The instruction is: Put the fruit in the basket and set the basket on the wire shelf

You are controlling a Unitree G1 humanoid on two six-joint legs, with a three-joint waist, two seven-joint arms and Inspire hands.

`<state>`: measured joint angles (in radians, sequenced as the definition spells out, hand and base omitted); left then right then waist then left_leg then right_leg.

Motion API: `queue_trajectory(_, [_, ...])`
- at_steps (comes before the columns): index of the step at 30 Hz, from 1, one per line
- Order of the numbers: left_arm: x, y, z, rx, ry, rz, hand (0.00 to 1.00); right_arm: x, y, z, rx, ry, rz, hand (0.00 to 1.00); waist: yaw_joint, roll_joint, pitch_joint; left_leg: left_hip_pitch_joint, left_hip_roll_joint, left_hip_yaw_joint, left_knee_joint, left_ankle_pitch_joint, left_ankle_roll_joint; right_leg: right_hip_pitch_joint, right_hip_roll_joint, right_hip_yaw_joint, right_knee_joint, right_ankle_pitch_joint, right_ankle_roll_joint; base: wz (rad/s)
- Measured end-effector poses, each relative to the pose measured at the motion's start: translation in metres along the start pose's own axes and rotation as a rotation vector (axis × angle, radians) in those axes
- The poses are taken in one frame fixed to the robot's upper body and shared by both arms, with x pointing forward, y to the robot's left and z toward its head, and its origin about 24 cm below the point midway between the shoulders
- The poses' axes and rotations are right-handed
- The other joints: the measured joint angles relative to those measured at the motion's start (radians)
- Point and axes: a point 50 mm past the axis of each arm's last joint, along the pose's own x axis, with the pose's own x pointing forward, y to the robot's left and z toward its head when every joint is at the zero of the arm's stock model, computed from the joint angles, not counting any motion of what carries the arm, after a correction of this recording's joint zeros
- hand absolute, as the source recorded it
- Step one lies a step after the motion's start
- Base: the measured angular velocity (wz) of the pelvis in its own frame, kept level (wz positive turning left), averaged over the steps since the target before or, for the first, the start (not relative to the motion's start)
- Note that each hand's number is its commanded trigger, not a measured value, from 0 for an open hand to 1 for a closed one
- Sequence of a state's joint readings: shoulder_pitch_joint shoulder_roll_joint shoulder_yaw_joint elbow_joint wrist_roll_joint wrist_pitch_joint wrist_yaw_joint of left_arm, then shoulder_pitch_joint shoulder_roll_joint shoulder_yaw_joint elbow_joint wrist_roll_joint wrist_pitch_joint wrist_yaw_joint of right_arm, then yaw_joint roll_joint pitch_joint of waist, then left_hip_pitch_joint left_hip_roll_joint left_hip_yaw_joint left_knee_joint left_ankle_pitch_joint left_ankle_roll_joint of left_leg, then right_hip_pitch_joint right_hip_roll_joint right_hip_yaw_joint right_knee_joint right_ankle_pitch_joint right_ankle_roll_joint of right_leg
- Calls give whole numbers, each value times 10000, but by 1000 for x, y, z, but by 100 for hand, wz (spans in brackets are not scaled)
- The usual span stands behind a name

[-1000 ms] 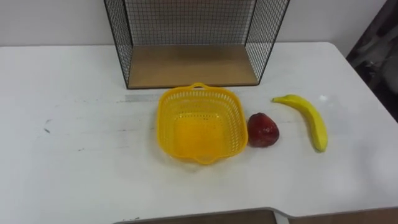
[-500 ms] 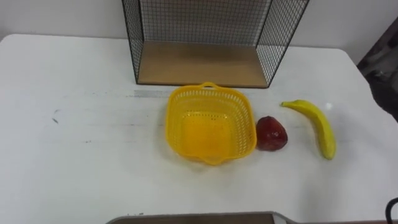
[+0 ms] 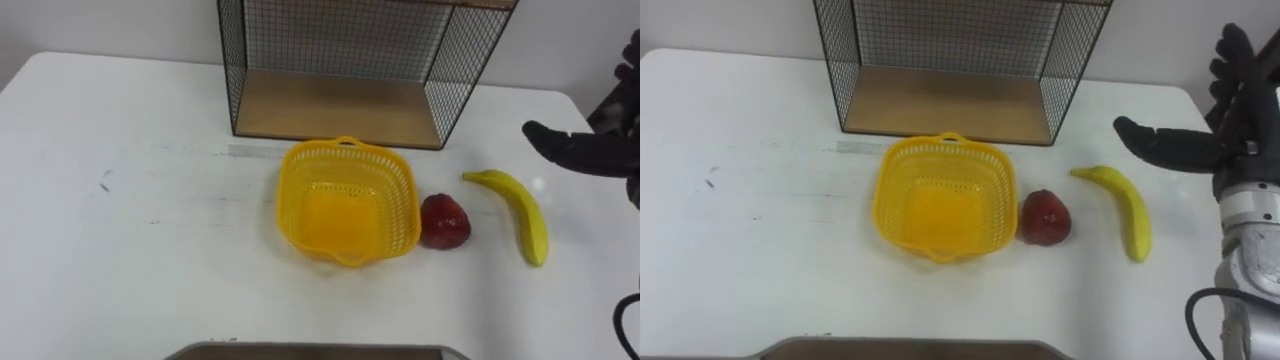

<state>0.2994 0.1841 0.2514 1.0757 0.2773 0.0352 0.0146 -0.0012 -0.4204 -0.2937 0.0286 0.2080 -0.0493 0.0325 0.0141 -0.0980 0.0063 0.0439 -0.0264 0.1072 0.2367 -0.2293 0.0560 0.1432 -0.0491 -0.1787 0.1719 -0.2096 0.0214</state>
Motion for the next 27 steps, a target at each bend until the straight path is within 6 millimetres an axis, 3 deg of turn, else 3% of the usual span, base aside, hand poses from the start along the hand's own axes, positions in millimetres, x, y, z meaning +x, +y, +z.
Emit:
queue_trajectory(10, [1, 2, 4, 243, -102, 6, 0, 0, 11, -7, -921, 435, 1231, 0, 219, -60, 0, 6, -17, -108, 16, -2, 2, 128, -8, -159, -9, 0, 0, 2])
queue_trajectory(15, [2, 2, 9, 317, -232, -12, 0, 3, 33, -9, -1966, 480, 2442, 0, 269, -69, -9, 0, -13, -105, 22, 5, 7, 99, -7, -156, -16, 0, 0, 0])
queue_trajectory(20, [2, 4, 15, 597, -448, 1, 0, 0, 46, -13, -2051, 740, 3227, 0, 423, -130, -44, 23, -17, -104, 58, 7, 10, 105, -12, -165, -18, 0, -1, 0])
queue_trajectory(27, [2, 3, 19, 799, -537, 9, 0, -2, 50, -24, -2028, 1278, 3647, 0, 455, -193, -11, 32, -26, -169, 87, 6, 10, 153, -15, -183, -25, 1, 0, 3])
